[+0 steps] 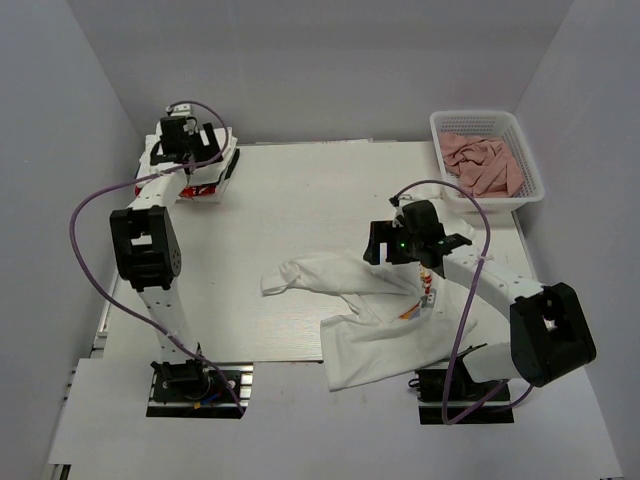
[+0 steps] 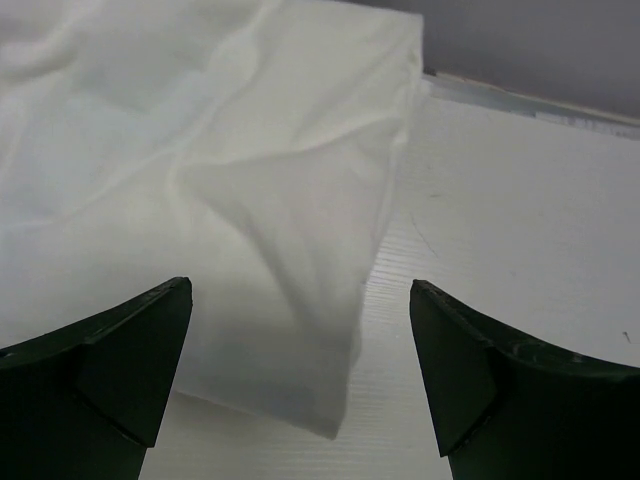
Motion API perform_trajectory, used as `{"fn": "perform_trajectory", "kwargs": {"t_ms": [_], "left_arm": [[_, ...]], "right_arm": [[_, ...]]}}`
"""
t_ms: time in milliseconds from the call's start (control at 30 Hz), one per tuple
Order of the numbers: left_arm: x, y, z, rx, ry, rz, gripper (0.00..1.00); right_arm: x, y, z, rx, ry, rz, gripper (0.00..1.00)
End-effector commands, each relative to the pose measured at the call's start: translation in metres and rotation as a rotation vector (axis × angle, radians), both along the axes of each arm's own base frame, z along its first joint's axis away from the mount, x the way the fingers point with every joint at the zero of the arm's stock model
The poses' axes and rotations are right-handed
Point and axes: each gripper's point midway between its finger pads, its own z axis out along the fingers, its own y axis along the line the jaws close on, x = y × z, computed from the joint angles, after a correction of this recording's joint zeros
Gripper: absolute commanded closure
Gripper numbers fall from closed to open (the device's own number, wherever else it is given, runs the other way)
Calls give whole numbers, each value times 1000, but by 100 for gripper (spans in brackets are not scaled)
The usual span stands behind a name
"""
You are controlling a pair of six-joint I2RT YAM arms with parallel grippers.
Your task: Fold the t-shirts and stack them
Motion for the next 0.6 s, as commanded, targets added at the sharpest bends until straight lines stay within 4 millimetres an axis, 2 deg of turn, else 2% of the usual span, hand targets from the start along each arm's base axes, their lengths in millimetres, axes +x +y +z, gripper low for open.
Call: {"fn": "perform_trajectory", "kwargs": {"t_ms": [0, 33, 67, 133, 167, 200, 233, 267, 300, 400, 433, 500, 533, 567], "left_arm": [[3, -39, -29, -83, 59, -111, 1], [5, -40, -32, -95, 70, -104, 1], [5, -49, -48, -102, 98, -123, 1], [3, -60, -55, -124, 120, -148, 1], [-4, -60, -69, -127, 147, -146, 1], [-6, -63, -61, -119, 127, -148, 1], [-10, -62, -65, -121, 123, -135, 1], [-11, -66, -61, -113, 109, -138, 1], [-10, -63, -54, -88, 97, -132, 1], [-9, -55, -18, -42, 66, -89, 1], [-10, -53, 7, -35, 34, -80, 1], [-13, -54, 36, -43, -6, -76, 1], [-20, -61, 43, -76, 0, -97, 1], [-25, -70, 65, -99, -28, -111, 1]], "right_arm": [[8, 2, 12, 22, -57, -4, 10], [6, 0, 8, 16, -51, -9, 10], [6, -2, 9, 15, -58, -17, 10], [7, -10, 5, -17, -51, -44, 10], [6, -11, 1, -28, -40, -48, 10], [6, -12, -1, -32, -35, -50, 10], [5, -13, -2, -34, -31, -51, 10], [6, -13, -2, -32, -29, -55, 10], [6, -13, -2, -33, -24, -59, 10], [8, -16, 4, -40, -33, -66, 10], [8, -18, 5, -43, -35, -79, 10], [9, -21, 15, -30, -61, -99, 10], [10, -23, 18, -24, -66, -116, 10], [6, -23, 21, -9, -64, -131, 10]]}}
